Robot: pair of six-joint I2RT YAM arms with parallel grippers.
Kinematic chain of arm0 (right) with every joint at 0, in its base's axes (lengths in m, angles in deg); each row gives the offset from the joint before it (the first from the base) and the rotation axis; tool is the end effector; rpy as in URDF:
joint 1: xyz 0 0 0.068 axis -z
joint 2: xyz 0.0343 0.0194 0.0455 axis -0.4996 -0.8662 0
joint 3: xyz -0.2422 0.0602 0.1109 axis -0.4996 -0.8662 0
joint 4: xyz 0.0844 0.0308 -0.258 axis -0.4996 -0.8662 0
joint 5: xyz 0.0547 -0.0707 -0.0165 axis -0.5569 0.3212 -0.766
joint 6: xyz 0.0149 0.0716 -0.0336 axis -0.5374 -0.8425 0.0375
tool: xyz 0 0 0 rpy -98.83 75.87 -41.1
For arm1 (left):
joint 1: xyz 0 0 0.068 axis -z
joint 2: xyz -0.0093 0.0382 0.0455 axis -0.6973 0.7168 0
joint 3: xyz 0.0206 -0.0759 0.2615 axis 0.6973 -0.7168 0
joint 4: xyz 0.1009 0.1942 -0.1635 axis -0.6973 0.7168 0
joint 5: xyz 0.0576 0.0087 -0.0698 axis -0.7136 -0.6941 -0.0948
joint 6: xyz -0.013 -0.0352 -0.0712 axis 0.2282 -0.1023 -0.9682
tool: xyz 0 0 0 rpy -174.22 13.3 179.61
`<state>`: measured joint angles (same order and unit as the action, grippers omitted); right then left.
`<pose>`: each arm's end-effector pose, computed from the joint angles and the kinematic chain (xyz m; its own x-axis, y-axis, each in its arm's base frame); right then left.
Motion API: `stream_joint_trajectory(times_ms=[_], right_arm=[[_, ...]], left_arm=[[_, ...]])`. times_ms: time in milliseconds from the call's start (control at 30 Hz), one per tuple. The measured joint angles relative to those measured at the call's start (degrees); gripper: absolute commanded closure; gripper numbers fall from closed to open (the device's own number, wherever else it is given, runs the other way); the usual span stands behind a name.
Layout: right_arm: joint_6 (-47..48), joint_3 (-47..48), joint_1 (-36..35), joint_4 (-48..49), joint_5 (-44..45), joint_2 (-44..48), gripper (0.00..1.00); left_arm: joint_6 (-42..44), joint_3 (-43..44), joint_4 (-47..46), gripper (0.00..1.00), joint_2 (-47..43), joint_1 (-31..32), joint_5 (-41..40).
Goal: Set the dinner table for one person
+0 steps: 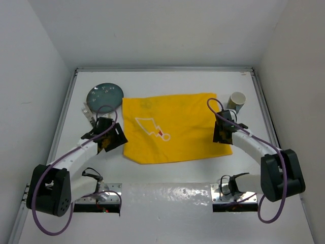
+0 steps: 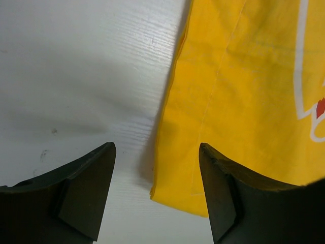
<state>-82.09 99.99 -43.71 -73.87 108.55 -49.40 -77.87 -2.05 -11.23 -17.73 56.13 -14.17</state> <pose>0.2456 0.0333 0.1249 -0.7921 0.2572 -0.5535 0.3589 0.9298 -0.0815 0.2204 -0.0456 0.1285 -0.8009 -0.3911 -0.4535 -0.2859 0.9151 -0.2843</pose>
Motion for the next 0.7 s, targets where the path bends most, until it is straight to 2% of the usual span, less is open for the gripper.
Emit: stream_joint_trajectory(times_ms=[300,467,567,667,700], right_arm=[[-1.9,-1.95,0.2,1.03,0.66,1.09,0.45],[-2.54,-1.95,0.9,1.51,0.63,-0.24,0.45],[-3.08,-1.95,1.2,1.49,0.52,-2.08,0.45],[-3.41,-1.97,1.25,1.55,0.15,-2.47,0.45],[-3.41,-1.97,1.25,1.66,0.07,-2.47,0.45]], left_arm=[[-2.36,-3.37,-6.34,0.37,3.08,0.39,6.4],[-3.3,-4.39,-9.2,0.44,3.48,1.57,8.66],[-3.56,-4.44,-10.14,0.52,4.37,2.43,9.53],[-3.98,-4.44,-11.39,0.68,5.99,3.58,10.49],[-4.15,-4.39,-11.67,0.82,6.67,3.87,10.93]])
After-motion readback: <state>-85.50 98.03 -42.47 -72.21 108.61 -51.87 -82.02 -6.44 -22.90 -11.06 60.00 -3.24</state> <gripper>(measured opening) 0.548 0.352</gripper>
